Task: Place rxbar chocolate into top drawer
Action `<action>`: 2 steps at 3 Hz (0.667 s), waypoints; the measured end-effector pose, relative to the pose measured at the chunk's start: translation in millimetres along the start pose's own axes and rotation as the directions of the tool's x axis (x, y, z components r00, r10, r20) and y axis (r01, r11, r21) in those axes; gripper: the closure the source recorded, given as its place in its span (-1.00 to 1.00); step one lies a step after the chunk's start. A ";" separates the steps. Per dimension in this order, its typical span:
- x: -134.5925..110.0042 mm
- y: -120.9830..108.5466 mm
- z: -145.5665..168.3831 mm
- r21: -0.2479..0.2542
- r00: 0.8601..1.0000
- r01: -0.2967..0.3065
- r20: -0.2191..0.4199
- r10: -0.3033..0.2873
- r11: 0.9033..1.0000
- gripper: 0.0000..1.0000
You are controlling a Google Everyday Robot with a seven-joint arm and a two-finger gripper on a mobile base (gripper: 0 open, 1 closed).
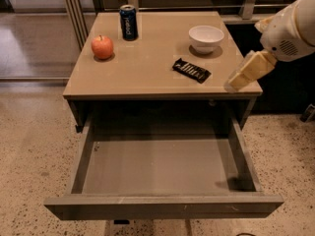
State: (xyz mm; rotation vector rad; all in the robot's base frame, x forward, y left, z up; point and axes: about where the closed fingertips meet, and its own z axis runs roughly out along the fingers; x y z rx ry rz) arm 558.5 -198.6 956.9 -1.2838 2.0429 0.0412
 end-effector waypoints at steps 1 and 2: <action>-6.8 -15.4 21.7 0.022 0.997 -0.043 0.071 0.041 0.999 -1.00; -7.3 -15.3 21.1 0.023 0.997 -0.041 0.071 0.040 0.999 -1.00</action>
Offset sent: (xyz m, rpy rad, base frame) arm 0.0264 0.0061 -0.0094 0.0780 -0.0329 -0.0209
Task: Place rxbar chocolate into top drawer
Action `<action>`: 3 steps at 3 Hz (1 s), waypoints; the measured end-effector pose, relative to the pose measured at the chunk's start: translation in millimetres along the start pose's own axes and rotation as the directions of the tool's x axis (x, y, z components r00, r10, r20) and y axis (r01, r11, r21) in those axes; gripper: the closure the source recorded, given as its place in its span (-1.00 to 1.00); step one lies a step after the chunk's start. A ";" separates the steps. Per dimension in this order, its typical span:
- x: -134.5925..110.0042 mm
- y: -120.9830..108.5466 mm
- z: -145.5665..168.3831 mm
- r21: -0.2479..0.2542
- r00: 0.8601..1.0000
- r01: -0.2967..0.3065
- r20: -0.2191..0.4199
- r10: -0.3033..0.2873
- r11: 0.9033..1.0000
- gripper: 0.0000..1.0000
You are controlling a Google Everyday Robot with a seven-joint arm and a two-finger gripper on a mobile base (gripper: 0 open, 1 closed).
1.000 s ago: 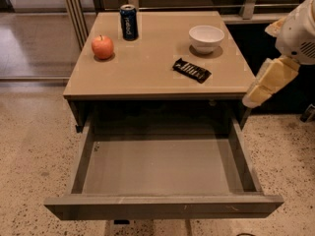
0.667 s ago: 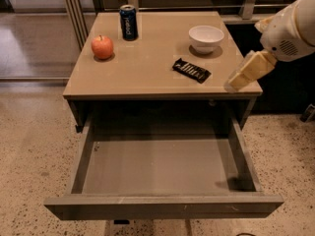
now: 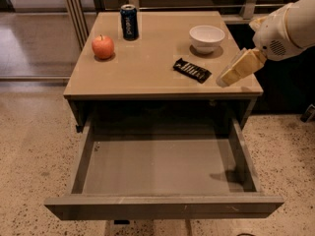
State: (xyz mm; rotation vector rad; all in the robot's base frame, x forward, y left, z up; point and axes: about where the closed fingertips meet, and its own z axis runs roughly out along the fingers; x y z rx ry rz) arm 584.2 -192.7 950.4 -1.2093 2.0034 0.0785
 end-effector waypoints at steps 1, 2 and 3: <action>2.8 1.5 14.7 -0.012 0.999 -0.034 0.031 0.034 0.999 -1.00; 0.3 3.1 38.1 -0.043 0.992 -0.090 0.087 0.093 0.995 -1.00; -7.6 6.2 63.6 -0.083 0.976 -0.153 0.141 0.164 0.985 -1.00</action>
Offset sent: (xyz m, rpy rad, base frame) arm 0.0377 0.0287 -0.0474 0.2449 0.0351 -0.0223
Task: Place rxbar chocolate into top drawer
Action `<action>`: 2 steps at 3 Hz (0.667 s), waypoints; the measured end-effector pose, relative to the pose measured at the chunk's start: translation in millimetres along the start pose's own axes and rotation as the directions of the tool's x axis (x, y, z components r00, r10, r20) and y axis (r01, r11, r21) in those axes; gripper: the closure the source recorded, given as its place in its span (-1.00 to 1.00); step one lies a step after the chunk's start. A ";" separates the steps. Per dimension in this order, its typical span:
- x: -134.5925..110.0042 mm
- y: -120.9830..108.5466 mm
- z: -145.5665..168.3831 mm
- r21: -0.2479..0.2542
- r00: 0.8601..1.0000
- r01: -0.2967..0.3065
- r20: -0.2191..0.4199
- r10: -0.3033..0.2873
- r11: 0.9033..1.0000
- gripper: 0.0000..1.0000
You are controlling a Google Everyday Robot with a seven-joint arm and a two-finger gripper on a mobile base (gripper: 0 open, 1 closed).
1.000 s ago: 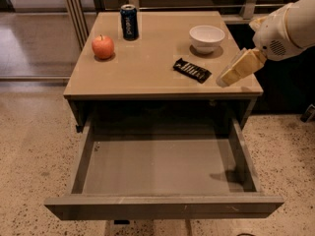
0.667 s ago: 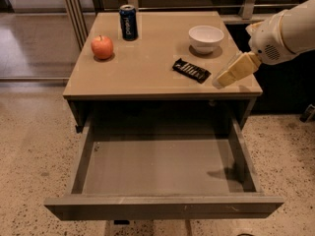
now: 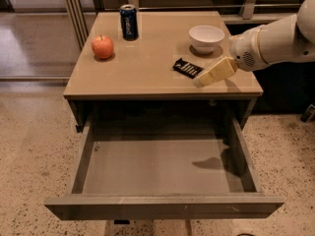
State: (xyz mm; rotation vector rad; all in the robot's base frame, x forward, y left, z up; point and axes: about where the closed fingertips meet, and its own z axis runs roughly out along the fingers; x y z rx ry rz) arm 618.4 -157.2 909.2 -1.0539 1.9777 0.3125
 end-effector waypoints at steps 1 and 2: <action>-2.3 0.6 23.8 -0.015 0.999 -0.043 0.029 0.044 0.999 -0.78; -0.6 -0.6 45.3 -0.011 0.997 -0.067 0.044 0.067 0.998 -0.78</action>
Offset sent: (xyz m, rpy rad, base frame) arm 0.0423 0.0316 -0.0427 0.1018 0.0114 -0.0556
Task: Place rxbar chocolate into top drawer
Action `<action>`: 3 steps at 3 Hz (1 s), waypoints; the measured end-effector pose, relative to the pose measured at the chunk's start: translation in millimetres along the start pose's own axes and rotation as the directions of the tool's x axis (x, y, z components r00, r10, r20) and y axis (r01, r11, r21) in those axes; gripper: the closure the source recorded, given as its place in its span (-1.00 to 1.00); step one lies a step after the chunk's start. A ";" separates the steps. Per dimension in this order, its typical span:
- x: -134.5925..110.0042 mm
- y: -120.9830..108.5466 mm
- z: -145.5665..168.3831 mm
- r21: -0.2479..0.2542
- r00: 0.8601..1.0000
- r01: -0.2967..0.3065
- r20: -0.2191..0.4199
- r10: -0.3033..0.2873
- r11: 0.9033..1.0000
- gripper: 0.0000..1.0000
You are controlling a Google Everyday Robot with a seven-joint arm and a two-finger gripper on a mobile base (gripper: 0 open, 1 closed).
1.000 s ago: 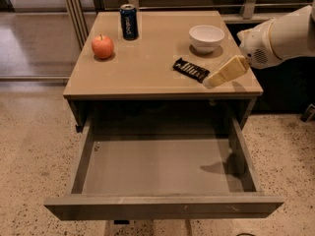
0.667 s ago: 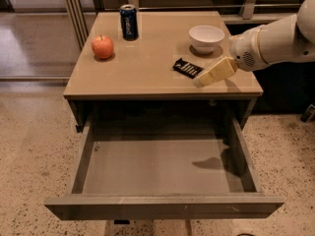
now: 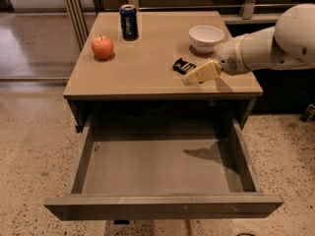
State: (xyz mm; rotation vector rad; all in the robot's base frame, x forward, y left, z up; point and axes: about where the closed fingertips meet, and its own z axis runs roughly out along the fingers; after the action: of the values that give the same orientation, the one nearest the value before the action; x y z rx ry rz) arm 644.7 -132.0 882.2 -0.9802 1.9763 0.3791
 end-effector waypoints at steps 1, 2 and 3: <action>7.7 -5.0 23.8 0.016 1.000 0.002 0.007 -0.002 1.000 -0.86; 17.2 -14.7 46.4 0.036 1.000 0.008 0.002 -0.008 0.999 -0.86; 24.4 -28.5 63.2 0.059 1.000 0.004 -0.006 -0.004 0.998 -0.86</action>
Offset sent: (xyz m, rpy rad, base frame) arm 0.0532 0.0071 -0.0617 -0.0331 -0.0381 -0.0476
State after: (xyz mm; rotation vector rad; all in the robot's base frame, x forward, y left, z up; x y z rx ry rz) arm 695.1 -125.3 829.1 -0.9489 1.9791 0.3142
